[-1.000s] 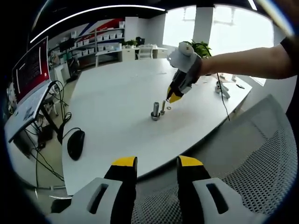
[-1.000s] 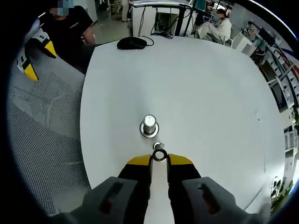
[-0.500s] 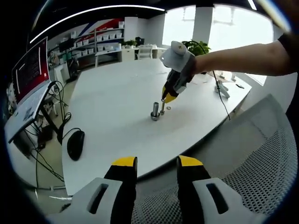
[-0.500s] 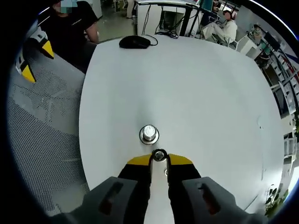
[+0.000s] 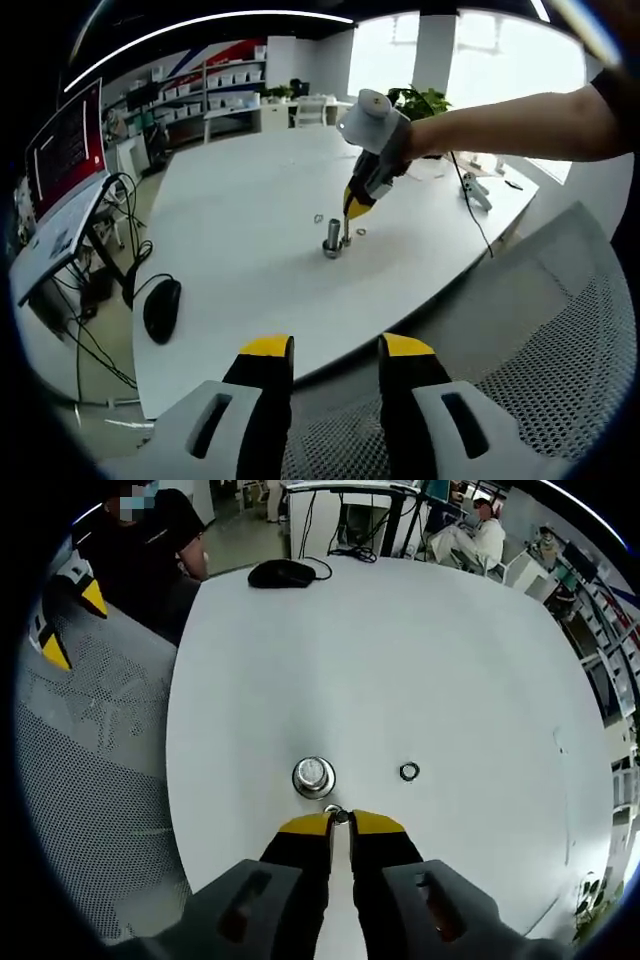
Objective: Place the washer onto the threaded stud by aligning its center hole with the stud, sliding it down to the base, and recovering from edge contact or off-axis alignment until the washer reaches the visible bottom stop.
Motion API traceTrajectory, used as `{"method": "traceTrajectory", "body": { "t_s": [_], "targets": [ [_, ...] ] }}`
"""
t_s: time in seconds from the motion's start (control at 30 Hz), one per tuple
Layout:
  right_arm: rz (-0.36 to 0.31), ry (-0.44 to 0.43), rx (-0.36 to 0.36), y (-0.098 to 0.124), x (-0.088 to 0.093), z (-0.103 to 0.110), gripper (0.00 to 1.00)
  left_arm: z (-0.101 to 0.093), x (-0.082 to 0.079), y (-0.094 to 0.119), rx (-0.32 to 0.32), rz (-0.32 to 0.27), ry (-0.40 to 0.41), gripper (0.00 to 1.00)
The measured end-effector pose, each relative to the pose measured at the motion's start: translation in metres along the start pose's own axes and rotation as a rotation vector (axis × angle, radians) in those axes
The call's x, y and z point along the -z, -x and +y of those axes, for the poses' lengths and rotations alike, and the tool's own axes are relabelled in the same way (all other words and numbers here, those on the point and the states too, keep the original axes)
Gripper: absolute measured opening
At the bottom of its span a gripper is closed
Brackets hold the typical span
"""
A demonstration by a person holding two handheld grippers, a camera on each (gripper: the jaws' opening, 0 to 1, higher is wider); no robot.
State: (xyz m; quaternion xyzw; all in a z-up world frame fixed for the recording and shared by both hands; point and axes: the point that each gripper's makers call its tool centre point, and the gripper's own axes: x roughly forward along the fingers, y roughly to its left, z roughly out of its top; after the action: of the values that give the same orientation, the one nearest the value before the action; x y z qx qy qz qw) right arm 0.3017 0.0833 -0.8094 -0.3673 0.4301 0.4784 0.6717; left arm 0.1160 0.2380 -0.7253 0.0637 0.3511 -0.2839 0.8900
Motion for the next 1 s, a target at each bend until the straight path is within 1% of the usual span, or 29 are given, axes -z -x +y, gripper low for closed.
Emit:
{"method": "traceTrajectory", "body": {
  "t_s": [0.23,0.37,0.47,0.53,0.7,0.77,0.83,0.87,0.9,0.93,1.0],
  "targets": [
    [0.007,-0.005,-0.004,0.001,0.004,-0.001,0.08,0.000,0.000,0.000,0.000,0.001,0.001,0.32],
    [-0.003,0.009,-0.010,0.002,0.005,-0.001,0.09,0.000,0.000,0.000,0.000,0.000,0.001,0.32],
    [-0.010,0.023,-0.009,0.003,0.006,0.000,0.13,0.000,0.000,0.000,0.000,0.001,0.002,0.32],
    [-0.024,0.032,0.003,0.004,0.005,-0.003,0.17,0.000,0.000,0.000,-0.001,0.001,0.002,0.32],
    [-0.056,-0.002,-0.001,0.008,0.003,-0.010,0.19,0.001,0.000,0.000,-0.002,0.000,0.005,0.32],
    [-0.083,-0.019,-0.007,0.011,-0.001,-0.013,0.20,0.000,0.000,0.000,0.000,0.005,0.003,0.32],
    [-0.125,-0.059,-0.037,0.014,-0.009,-0.014,0.21,0.000,0.001,0.000,0.001,0.005,0.003,0.32],
    [-0.142,-0.075,-0.041,0.016,-0.012,-0.016,0.21,0.001,0.000,0.000,-0.001,0.002,0.004,0.32],
    [-0.165,-0.093,-0.030,0.018,-0.016,-0.023,0.22,0.001,0.000,0.000,-0.001,0.003,0.005,0.32],
    [-0.172,-0.106,-0.008,0.020,-0.018,-0.030,0.22,0.001,0.000,0.000,-0.001,0.003,0.005,0.32],
    [-0.157,-0.101,0.018,0.018,-0.017,-0.042,0.22,0.001,0.000,0.000,-0.002,0.002,0.006,0.32]
  ]
}}
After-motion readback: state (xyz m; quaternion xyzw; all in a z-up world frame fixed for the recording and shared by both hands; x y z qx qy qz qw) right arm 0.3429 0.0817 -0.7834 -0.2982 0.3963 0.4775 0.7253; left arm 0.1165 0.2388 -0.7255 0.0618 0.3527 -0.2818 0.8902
